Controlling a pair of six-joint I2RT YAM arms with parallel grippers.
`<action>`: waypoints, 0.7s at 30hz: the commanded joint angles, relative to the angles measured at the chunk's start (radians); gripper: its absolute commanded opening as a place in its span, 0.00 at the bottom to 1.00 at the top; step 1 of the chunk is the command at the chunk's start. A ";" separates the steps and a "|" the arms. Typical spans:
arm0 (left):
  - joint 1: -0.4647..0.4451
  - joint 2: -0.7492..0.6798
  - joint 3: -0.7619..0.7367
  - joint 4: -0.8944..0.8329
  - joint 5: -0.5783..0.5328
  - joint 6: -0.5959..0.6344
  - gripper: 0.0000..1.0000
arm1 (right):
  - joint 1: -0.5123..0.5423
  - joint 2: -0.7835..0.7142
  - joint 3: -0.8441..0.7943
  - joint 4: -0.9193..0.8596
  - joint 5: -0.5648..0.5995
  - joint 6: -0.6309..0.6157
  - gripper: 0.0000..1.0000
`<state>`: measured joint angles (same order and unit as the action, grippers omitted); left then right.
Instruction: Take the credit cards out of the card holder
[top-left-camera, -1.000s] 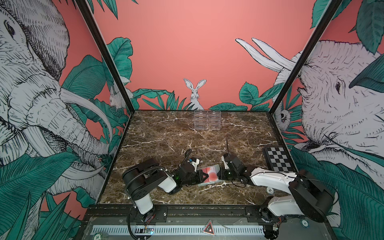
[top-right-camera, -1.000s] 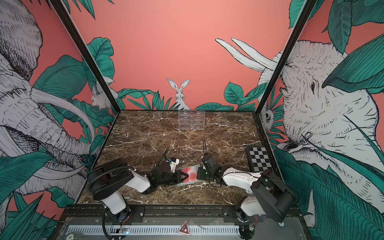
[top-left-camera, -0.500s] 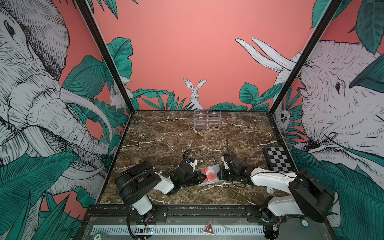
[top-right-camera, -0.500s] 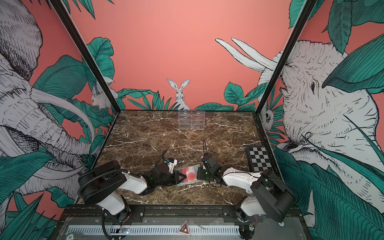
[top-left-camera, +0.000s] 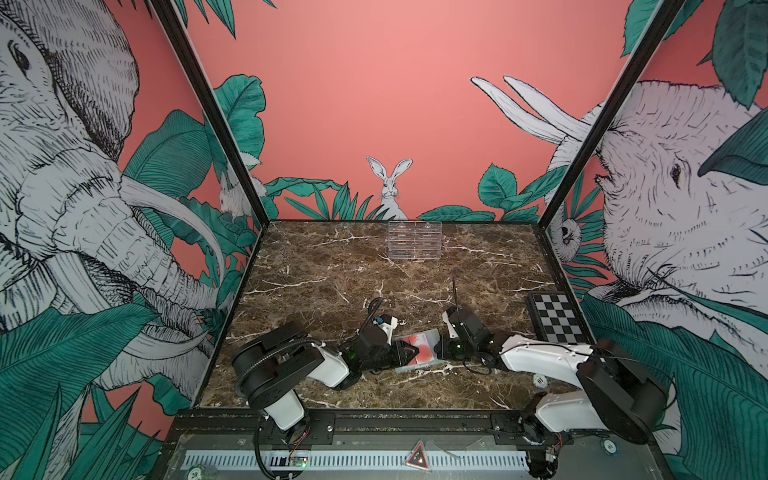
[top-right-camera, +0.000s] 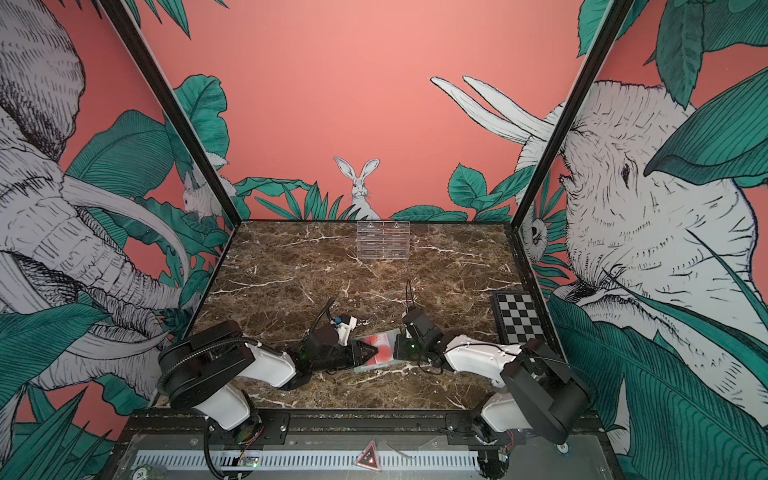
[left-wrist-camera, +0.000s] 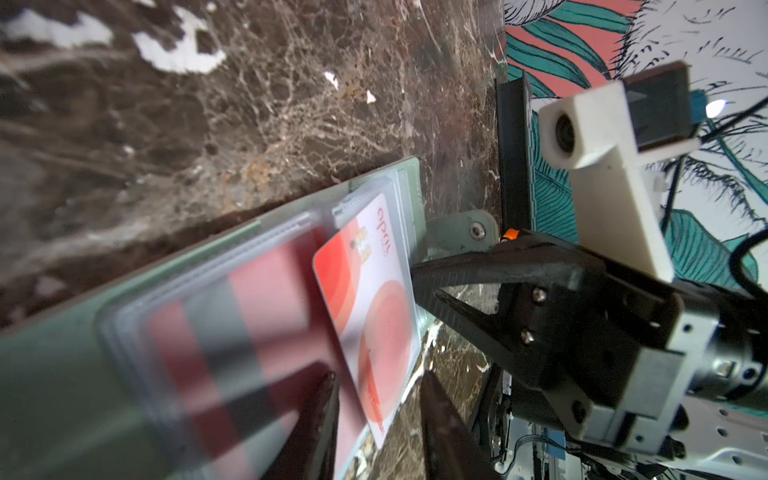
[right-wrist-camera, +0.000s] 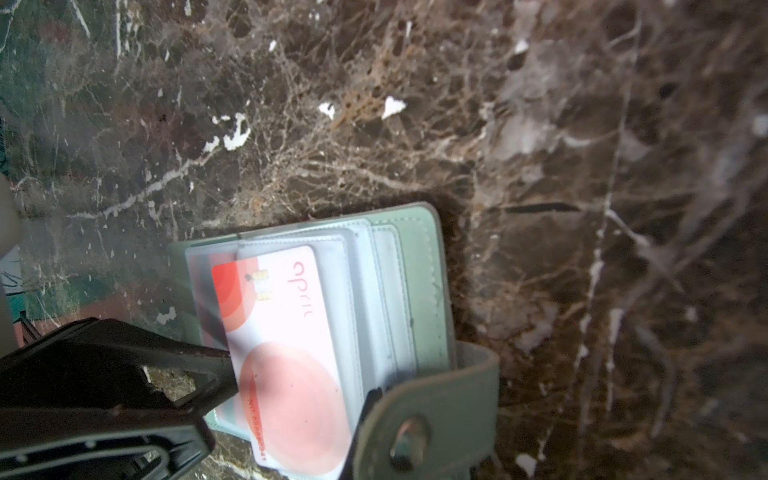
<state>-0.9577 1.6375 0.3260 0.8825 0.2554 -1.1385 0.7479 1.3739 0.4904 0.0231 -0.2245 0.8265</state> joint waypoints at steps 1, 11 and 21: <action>-0.003 0.040 -0.001 -0.011 -0.004 -0.017 0.33 | 0.005 0.022 -0.012 -0.026 0.002 -0.009 0.00; -0.003 0.068 -0.008 0.027 -0.007 -0.030 0.21 | 0.006 0.021 -0.017 -0.023 0.002 -0.006 0.00; -0.003 0.041 -0.034 0.030 -0.024 -0.031 0.00 | 0.005 0.014 -0.019 -0.031 0.008 -0.007 0.00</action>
<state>-0.9577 1.6936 0.3206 0.9459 0.2543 -1.1648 0.7479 1.3739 0.4904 0.0235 -0.2253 0.8265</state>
